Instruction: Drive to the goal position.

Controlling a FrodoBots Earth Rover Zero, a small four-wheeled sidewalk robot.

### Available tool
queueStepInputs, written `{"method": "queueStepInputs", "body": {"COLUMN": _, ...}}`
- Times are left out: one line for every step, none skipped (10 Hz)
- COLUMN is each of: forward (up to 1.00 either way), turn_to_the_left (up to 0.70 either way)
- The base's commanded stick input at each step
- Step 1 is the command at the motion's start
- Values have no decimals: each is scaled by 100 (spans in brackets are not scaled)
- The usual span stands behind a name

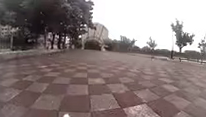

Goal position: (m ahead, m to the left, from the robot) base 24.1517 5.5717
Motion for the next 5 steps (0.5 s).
{"method": "queueStepInputs", "body": {"forward": 50, "turn_to_the_left": 0}}
{"method": "queueStepInputs", "body": {"forward": 50, "turn_to_the_left": 0}}
{"method": "queueStepInputs", "body": {"forward": 50, "turn_to_the_left": 0}}
{"method": "queueStepInputs", "body": {"forward": 50, "turn_to_the_left": 0}}
{"method": "queueStepInputs", "body": {"forward": 50, "turn_to_the_left": 0}}
